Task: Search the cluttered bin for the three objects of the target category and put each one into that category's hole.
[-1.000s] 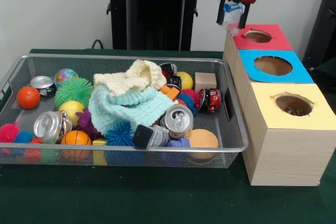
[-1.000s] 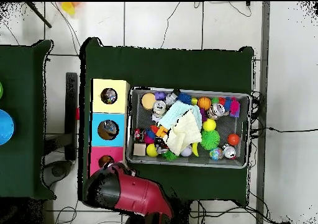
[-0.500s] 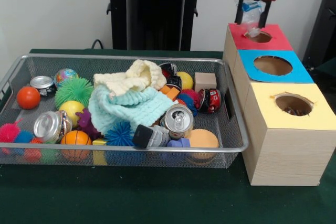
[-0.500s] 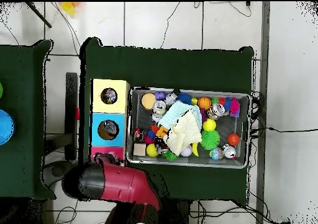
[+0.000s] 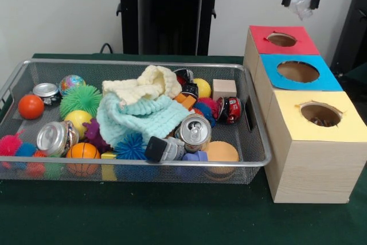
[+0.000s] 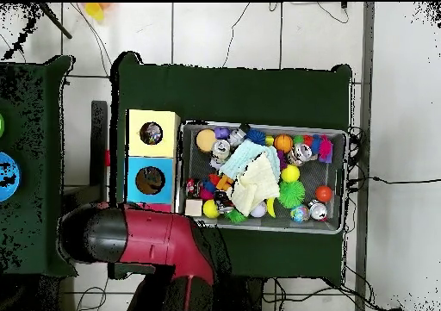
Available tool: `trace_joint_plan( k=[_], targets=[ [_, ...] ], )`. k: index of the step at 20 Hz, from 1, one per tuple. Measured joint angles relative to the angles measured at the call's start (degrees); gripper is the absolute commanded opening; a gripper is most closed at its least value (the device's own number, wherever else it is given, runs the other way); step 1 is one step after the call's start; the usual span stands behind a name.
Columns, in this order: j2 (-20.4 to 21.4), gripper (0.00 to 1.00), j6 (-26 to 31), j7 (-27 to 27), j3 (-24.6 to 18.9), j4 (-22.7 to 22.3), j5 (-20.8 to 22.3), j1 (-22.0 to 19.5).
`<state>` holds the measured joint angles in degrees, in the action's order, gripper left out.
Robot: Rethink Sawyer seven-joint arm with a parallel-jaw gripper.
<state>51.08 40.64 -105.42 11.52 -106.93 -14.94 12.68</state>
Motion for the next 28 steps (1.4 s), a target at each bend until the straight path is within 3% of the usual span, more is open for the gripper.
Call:
trace_joint_plan(
  k=[12,28],
  targets=[
    [-1.91,0.0,-5.01,0.0,-0.02,0.74,0.06,-3.46],
    [-5.97,0.0,-7.48,0.0,-0.02,2.77,0.07,-1.36]
  ],
)
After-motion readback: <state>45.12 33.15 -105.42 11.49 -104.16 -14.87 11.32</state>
